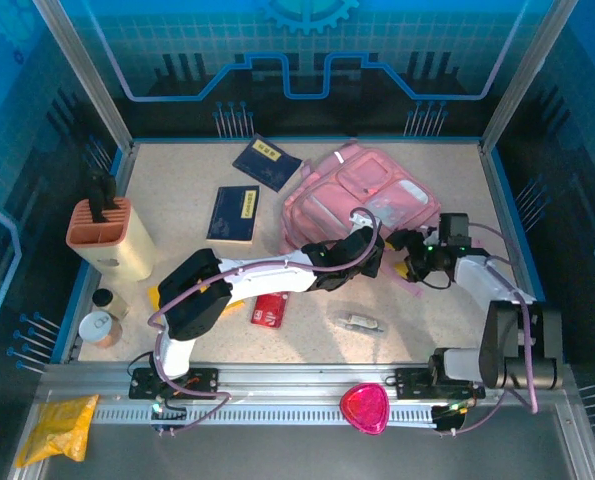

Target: Pack the student bag

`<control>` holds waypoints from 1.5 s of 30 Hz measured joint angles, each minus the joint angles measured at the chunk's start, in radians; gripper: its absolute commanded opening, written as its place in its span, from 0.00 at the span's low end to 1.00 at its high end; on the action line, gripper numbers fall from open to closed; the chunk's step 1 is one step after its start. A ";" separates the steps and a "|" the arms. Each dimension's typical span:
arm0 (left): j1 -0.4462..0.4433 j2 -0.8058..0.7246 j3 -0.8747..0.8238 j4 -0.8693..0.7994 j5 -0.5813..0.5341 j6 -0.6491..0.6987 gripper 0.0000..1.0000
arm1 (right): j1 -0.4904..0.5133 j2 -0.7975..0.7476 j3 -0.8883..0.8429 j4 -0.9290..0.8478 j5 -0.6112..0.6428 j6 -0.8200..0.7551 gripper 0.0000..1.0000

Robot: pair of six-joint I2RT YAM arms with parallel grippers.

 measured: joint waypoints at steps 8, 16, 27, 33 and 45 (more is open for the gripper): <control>-0.002 0.000 0.000 -0.007 0.000 0.001 0.00 | 0.061 0.109 0.045 0.088 0.008 0.058 0.23; -0.002 -0.001 0.001 -0.014 0.000 0.009 0.00 | 0.023 0.128 0.045 0.113 -0.011 0.051 0.00; 0.006 -0.105 -0.111 -0.014 -0.040 0.003 0.00 | -0.131 0.104 0.090 0.042 -0.071 -0.023 0.00; 0.055 -0.147 -0.199 -0.016 -0.052 -0.006 0.00 | -0.175 0.098 0.122 0.007 -0.083 -0.040 0.00; 0.080 -0.140 -0.142 -0.021 0.023 -0.018 0.00 | -0.179 0.248 0.326 -0.040 -0.058 -0.108 0.50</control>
